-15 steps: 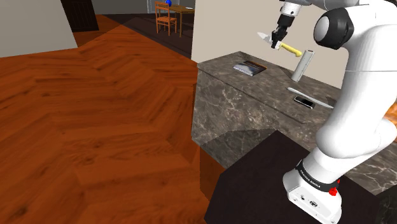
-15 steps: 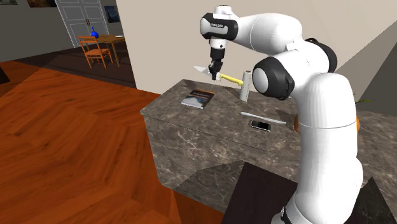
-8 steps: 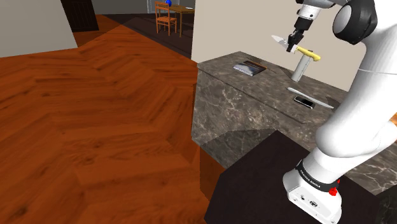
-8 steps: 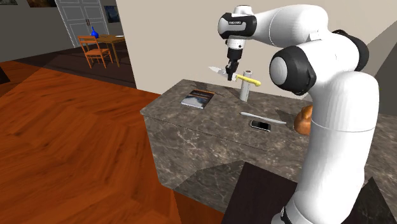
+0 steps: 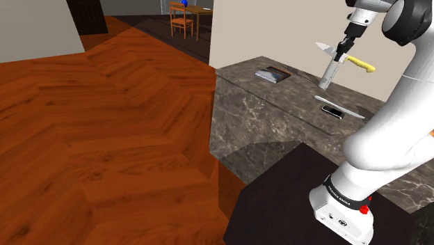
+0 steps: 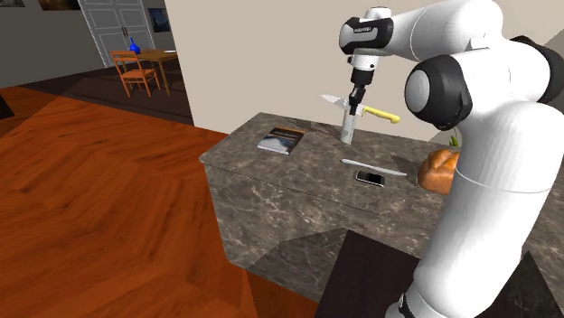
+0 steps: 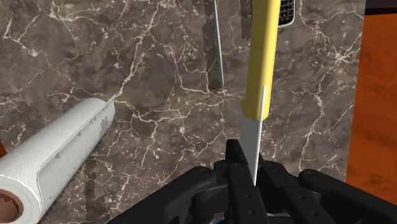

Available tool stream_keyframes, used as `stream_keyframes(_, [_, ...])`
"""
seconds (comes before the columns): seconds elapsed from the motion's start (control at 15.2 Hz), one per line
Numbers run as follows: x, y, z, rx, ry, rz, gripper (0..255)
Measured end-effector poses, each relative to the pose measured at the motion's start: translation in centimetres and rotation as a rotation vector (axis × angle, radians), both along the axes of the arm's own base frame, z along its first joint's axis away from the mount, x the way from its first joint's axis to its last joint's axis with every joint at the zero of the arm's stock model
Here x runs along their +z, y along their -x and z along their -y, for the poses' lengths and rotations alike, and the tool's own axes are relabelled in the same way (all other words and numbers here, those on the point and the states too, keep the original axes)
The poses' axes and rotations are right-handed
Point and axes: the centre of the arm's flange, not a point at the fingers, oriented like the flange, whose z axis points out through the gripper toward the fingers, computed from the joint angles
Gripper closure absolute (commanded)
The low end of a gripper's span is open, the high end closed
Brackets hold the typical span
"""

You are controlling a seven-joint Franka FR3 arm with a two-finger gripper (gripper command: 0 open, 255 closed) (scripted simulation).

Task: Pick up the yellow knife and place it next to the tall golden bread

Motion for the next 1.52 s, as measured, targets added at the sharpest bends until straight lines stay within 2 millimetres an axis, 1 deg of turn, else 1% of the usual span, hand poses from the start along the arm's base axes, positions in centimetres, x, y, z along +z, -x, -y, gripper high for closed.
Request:
stream_keyframes(0.07, [0.2, 1.3, 0.7, 0.000, 0.000, -0.001, 255])
stream_keyframes(0.26, [-0.1, 5.1, 2.3, 0.000, 0.000, 0.000, 255])
stream_keyframes(0.33, [0.1, 6.3, 3.0, 0.000, 0.000, -0.001, 255])
stream_keyframes(0.46, [-0.1, 8.3, 3.7, 0.000, 0.000, 0.000, 255])
stream_keyframes(0.53, [0.1, 10.0, 4.4, -0.001, 0.000, 0.000, 255])
stream_keyframes(0.59, [0.1, 11.1, 5.3, -0.001, 0.001, 0.000, 255])
stream_keyframes(0.79, [-0.3, 14.8, 6.8, -0.001, 0.000, 0.000, 255])
stream_keyframes(0.86, [-0.4, 15.6, 7.2, 0.000, 0.000, 0.000, 255])
stream_keyframes(1.06, [-1.6, 16.4, 7.6, 0.001, 0.000, 0.000, 255])
stream_keyframes(1.52, [-5.3, 16.5, 7.5, 0.001, 0.000, -0.001, 255])
